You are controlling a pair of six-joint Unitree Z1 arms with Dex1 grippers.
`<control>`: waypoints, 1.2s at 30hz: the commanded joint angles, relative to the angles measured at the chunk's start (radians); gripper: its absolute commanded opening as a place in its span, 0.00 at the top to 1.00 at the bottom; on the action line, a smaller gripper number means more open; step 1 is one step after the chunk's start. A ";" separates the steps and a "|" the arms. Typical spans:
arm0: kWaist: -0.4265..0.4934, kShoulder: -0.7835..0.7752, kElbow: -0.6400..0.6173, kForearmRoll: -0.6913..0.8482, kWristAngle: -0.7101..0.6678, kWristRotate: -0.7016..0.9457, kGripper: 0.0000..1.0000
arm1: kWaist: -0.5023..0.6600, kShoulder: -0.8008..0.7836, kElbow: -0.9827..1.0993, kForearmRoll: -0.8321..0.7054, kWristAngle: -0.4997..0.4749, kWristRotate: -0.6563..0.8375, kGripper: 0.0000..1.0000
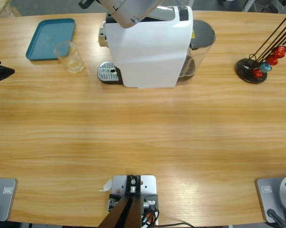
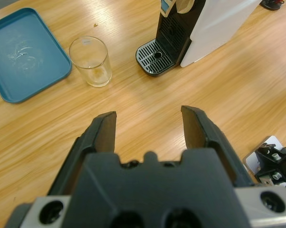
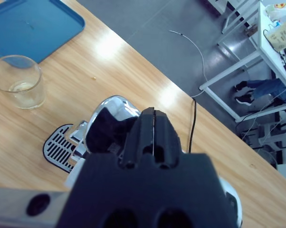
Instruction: Pour coffee
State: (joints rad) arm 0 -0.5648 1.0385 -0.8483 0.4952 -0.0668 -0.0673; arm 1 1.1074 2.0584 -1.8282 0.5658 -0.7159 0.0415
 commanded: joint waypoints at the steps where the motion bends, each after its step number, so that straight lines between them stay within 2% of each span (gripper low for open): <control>1: -0.009 0.015 0.028 0.006 -0.016 -0.008 0.41 | 0.077 0.196 0.161 0.009 0.058 0.052 1.00; 14: -0.009 0.011 0.025 0.013 -0.016 -0.008 0.41 | 0.137 0.256 0.171 0.001 0.071 0.137 1.00; 23: -0.010 0.020 0.024 0.014 -0.016 -0.008 0.41 | 0.137 0.200 0.199 -0.006 0.075 0.152 1.00; 27: -0.010 0.014 0.023 0.021 -0.016 -0.008 0.41 | 0.137 0.102 0.252 -0.003 0.019 0.168 1.00; 32: -0.010 0.011 0.023 0.025 -0.015 -0.008 0.41 | 0.137 -0.172 0.406 0.006 0.034 0.183 1.00; 36: -0.010 0.020 0.022 0.024 -0.016 -0.008 0.41 | 0.133 -0.297 0.489 0.034 -0.008 0.183 1.00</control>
State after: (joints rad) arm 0 -0.5659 1.0390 -0.8487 0.5074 -0.0687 -0.0673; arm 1 1.2366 1.9858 -1.4745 0.5622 -0.6796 0.2121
